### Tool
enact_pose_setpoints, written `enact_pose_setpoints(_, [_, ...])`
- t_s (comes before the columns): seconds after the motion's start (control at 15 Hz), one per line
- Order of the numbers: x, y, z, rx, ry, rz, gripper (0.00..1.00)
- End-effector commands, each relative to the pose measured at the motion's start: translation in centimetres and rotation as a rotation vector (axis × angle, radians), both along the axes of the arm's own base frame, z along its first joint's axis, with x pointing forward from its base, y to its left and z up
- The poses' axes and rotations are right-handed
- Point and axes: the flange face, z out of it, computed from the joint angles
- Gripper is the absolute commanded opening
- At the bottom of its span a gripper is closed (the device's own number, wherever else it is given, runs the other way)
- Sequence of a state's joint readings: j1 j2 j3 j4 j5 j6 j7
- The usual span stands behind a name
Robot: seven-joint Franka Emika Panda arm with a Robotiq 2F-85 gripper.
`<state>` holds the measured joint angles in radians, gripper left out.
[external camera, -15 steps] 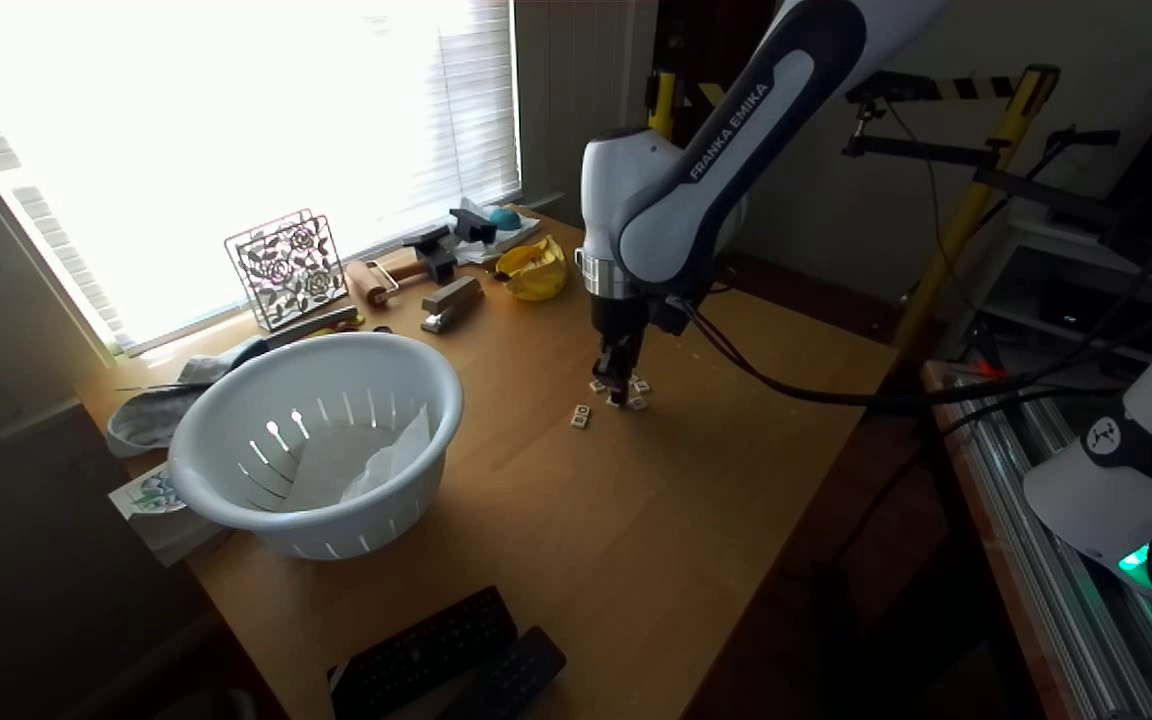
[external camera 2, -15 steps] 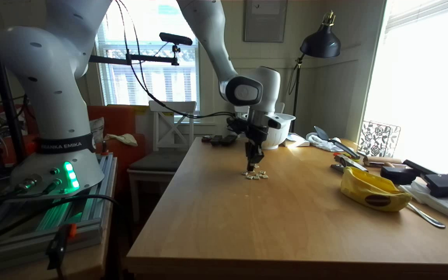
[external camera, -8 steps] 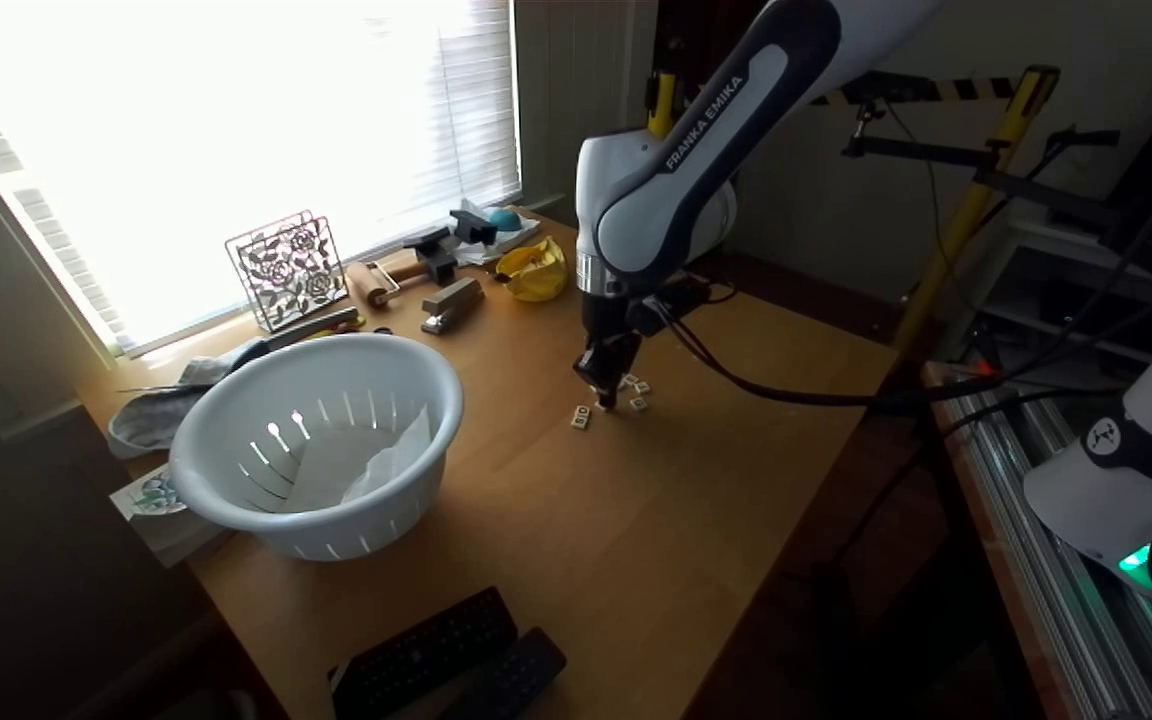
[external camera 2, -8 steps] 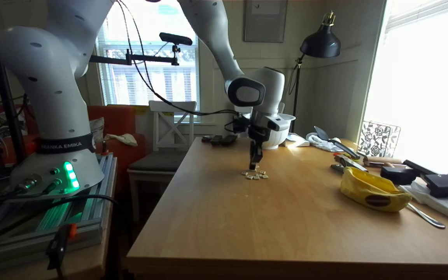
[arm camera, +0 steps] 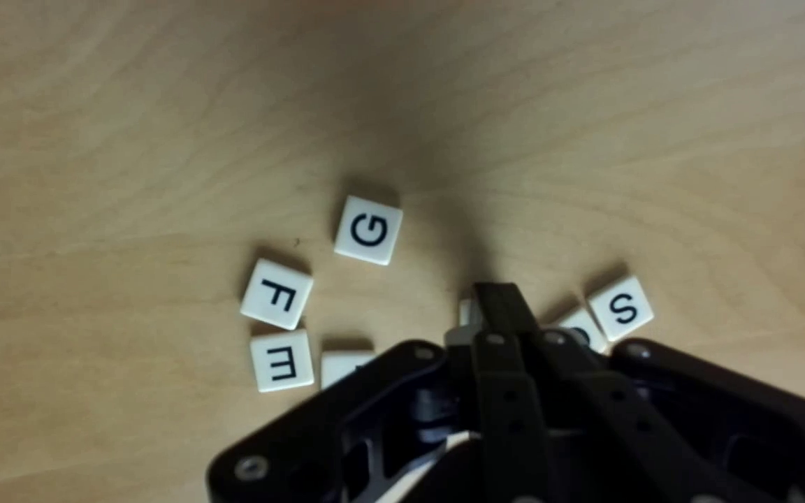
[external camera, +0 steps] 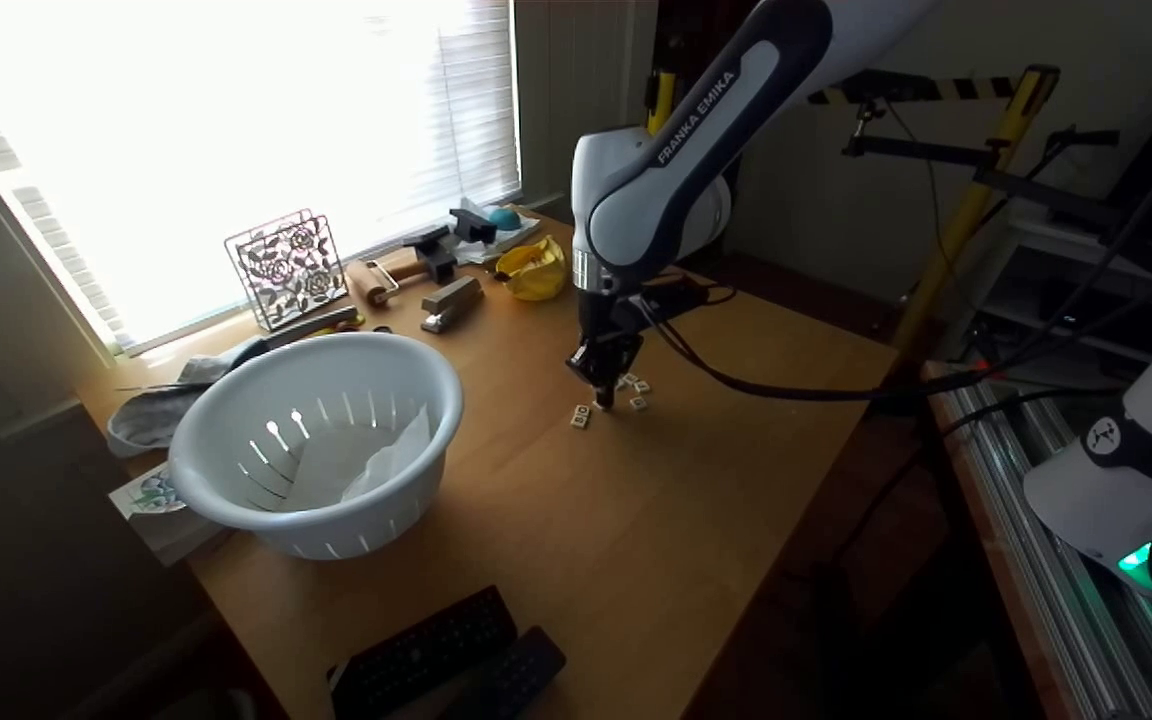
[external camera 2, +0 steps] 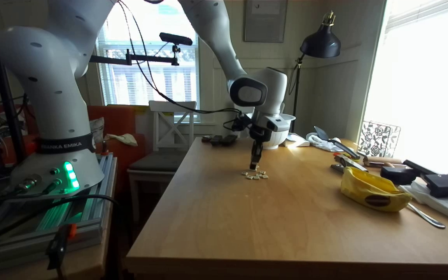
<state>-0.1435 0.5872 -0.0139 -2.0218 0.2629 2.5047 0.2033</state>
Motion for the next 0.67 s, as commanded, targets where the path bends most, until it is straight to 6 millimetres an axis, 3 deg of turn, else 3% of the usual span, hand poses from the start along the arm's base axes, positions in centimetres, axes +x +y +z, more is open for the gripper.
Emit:
enact_pose_setpoints(0.0, [0.1,-0.6,-2.6,0.014,0.037,-0.081,0.0])
enact_pose_setpoints(0.6, [0.3,-1.9,-2.7,0.032,0.03,-0.194,0.0])
